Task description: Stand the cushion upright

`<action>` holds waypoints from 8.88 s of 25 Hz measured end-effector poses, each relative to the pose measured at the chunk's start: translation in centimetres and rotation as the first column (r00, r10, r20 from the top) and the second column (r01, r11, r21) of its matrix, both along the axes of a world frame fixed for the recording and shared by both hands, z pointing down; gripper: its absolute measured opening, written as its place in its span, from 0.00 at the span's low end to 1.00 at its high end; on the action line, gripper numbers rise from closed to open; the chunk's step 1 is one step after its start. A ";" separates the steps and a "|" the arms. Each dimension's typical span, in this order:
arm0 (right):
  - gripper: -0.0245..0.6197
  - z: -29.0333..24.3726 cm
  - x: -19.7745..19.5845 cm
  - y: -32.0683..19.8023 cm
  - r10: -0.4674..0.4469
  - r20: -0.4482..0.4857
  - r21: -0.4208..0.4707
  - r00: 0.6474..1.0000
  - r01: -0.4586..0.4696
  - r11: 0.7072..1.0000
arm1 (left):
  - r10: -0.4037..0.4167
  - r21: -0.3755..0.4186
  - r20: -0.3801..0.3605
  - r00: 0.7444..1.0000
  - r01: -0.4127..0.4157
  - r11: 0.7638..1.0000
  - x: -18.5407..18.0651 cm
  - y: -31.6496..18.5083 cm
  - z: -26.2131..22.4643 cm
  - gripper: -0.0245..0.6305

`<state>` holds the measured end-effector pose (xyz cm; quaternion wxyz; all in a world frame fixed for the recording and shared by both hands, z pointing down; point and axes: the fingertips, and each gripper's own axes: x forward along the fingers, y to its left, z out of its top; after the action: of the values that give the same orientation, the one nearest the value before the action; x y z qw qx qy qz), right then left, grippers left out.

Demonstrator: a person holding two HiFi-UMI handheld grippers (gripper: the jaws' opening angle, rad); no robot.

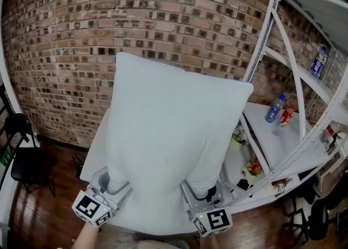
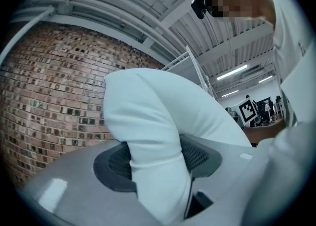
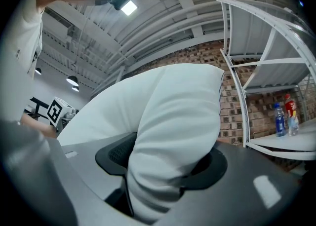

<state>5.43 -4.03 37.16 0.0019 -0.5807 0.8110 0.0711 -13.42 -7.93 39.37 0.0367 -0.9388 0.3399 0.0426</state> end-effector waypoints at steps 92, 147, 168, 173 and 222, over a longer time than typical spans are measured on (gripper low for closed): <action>0.51 4.3 8.9 -48.6 -0.045 -0.126 0.143 0.991 0.063 0.988 | -0.327 0.051 0.090 0.941 0.323 0.945 7.2 -48.1 6.6 0.41; 0.48 5.1 11.1 -42.1 0.167 -0.056 0.059 0.984 -0.164 0.985 | -0.424 0.005 0.087 0.901 0.425 0.905 3.9 -40.9 5.7 0.42; 0.22 4.4 5.0 -33.4 0.145 -0.074 0.038 0.987 -0.143 0.989 | -0.279 0.085 0.063 0.958 0.273 0.958 5.8 -30.0 3.0 0.24; 0.17 4.8 2.5 -30.4 0.125 -0.083 0.020 0.989 -0.123 0.992 | -0.270 0.081 0.048 0.962 0.266 0.961 5.1 -26.9 2.9 0.17; 0.04 6.1 -5.4 -5.1 0.057 -0.039 -0.029 0.998 -0.058 0.998 | -0.203 -0.073 0.014 0.979 0.204 0.976 6.3 -2.7 6.2 0.04</action>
<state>0.05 -9.11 43.27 -0.0246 -0.6023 0.7948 0.0699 -7.09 -10.58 45.53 0.0072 -0.9000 0.4353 0.0230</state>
